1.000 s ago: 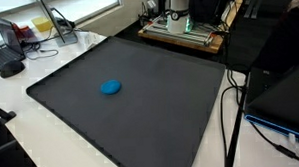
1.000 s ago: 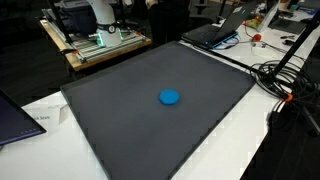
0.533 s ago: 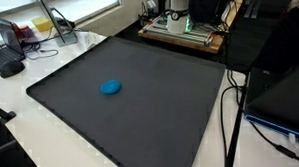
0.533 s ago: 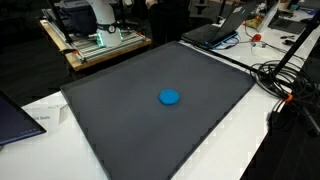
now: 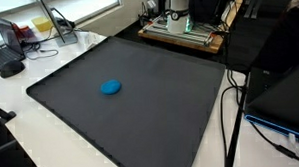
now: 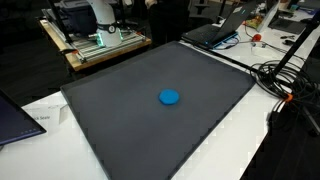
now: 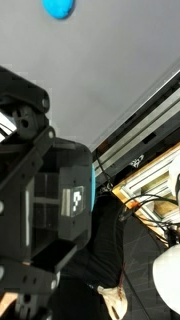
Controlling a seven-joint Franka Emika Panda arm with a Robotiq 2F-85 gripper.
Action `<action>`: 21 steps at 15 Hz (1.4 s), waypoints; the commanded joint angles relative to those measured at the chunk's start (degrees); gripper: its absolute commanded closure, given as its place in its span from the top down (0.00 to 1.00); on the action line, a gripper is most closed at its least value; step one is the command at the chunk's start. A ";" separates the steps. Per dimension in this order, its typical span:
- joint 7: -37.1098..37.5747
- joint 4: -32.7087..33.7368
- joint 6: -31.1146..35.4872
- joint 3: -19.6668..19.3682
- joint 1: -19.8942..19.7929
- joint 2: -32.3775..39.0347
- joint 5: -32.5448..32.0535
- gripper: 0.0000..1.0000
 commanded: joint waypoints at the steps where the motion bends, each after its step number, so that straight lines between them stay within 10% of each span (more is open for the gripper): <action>1: -1.14 1.97 -1.89 0.13 -0.82 1.09 -0.20 0.61; 5: -1.11 2.09 -2.17 0.16 -0.83 1.17 -0.28 0.52; 13: -1.03 2.32 -2.72 0.11 -1.02 1.28 -0.44 0.78; 21: -0.72 2.67 -3.33 0.14 -1.13 1.28 -0.32 0.22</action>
